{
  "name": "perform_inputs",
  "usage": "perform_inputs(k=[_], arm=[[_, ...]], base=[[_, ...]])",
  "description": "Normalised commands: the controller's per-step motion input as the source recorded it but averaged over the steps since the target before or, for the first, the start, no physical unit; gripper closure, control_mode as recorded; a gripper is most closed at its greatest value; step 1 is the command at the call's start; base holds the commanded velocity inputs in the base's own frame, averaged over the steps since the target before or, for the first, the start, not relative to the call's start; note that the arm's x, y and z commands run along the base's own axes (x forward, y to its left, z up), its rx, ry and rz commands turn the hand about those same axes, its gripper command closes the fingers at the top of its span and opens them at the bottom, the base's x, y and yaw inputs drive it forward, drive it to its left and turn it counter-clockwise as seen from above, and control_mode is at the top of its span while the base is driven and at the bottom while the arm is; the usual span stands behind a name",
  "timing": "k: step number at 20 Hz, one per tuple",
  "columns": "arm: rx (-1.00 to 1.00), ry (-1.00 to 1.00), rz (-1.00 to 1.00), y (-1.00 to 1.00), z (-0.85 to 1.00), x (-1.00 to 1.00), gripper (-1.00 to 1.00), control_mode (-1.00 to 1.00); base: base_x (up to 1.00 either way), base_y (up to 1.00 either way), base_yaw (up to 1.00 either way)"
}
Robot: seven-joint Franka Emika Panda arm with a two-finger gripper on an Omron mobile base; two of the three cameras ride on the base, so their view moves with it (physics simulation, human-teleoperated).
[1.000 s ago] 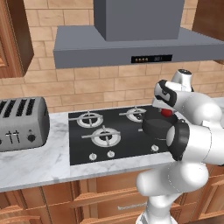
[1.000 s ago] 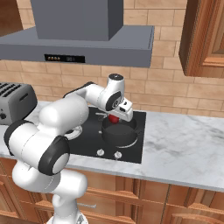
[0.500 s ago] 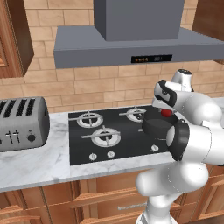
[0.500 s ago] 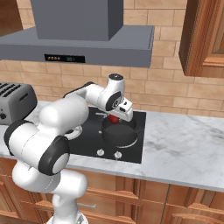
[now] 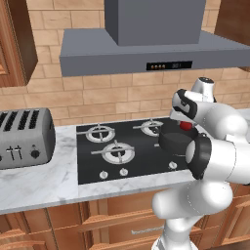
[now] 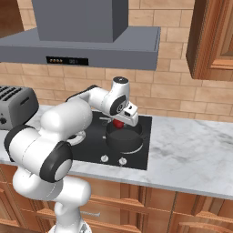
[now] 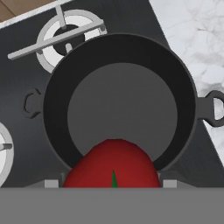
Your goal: Turn on the burner for the pot on the stove. Wait thirty seconds for the pot to heat up. Then add the tomato to the pot.
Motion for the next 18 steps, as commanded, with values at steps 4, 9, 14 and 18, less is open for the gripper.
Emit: perform_inputs(k=[4, 9, 14, 18], arm=[[0.00, 0.00, 0.00, 0.00, 0.00, 0.00, 1.00, -1.00], [0.00, 0.00, 0.00, 0.00, 0.00, 0.00, 1.00, -1.00], [0.00, 0.00, 0.00, 0.00, 0.00, 0.00, 1.00, -1.00], [0.00, 0.00, 0.00, 0.00, 0.00, 0.00, 1.00, -1.00]], base=[[0.00, 0.00, 0.00], [0.00, 0.00, 0.00], [0.00, 0.00, 0.00], [0.00, 0.00, 0.00]])
